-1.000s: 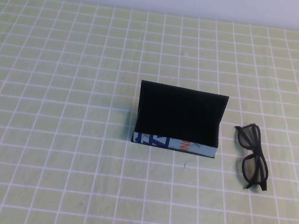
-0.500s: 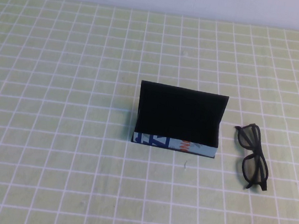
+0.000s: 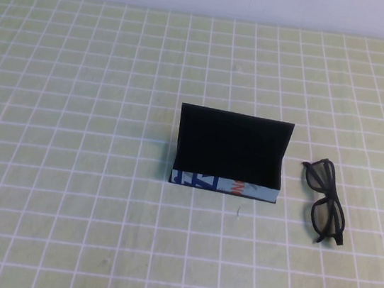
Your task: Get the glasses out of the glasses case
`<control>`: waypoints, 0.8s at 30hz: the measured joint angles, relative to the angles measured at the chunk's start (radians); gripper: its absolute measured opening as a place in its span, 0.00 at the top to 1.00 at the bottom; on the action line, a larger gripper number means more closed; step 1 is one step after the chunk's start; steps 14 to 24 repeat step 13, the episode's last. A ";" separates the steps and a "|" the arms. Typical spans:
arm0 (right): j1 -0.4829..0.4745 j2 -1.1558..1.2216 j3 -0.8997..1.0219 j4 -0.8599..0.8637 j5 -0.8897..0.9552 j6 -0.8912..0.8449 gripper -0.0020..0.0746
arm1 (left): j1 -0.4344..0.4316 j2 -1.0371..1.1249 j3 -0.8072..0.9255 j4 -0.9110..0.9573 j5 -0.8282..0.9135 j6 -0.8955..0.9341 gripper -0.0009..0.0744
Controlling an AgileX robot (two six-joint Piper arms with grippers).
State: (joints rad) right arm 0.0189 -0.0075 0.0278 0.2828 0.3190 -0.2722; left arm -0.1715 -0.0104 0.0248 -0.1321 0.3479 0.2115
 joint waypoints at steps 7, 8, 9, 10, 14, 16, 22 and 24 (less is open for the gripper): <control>0.000 0.000 0.000 0.000 0.000 0.000 1.00 | 0.000 0.000 -0.002 0.004 0.010 -0.014 0.99; 0.000 0.000 0.000 0.000 0.000 0.000 1.00 | 0.000 0.000 -0.002 0.004 0.010 -0.016 0.99; 0.000 0.000 0.000 0.000 0.000 0.000 1.00 | 0.000 0.000 -0.002 0.004 0.010 -0.016 0.99; 0.000 0.000 0.000 0.000 0.000 0.000 1.00 | 0.000 0.000 -0.002 0.004 0.010 -0.016 0.99; 0.000 0.000 0.000 0.000 0.000 0.000 1.00 | 0.000 0.000 -0.002 0.004 0.010 -0.018 0.99; 0.000 0.000 0.000 0.000 0.000 0.000 1.00 | 0.000 0.000 -0.002 0.004 0.010 -0.018 0.99; 0.000 0.000 0.000 0.000 0.000 0.000 1.00 | 0.000 0.000 -0.002 0.004 0.010 -0.018 0.99; 0.000 0.000 0.000 0.000 0.000 0.000 1.00 | 0.000 0.000 -0.002 0.004 0.010 -0.018 0.99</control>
